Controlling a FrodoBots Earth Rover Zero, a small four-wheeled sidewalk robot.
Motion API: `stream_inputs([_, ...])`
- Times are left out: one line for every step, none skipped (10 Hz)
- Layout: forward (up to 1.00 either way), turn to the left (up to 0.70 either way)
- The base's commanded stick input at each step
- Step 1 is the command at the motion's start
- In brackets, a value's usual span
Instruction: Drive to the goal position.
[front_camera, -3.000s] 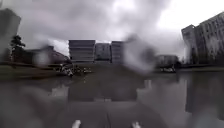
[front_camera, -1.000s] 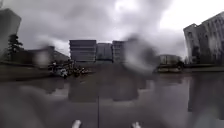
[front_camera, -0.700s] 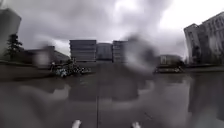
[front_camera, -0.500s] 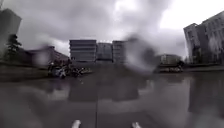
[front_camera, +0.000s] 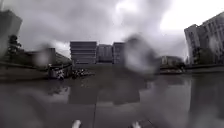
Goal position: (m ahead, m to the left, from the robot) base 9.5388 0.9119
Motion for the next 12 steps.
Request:
stream_inputs([0.7,0.0])
stream_inputs([0.7,0.0])
stream_inputs([0.7,0.0])
stream_inputs([0.7,0.0])
stream_inputs([0.7,0.0])
stream_inputs([0.7,0.0])
stream_inputs([0.7,0.0])
stream_inputs([0.7,0.0])
stream_inputs([0.7,0.0])
stream_inputs([0.7,0.0])
stream_inputs([0.7,0.0])
stream_inputs([0.7,0.0])
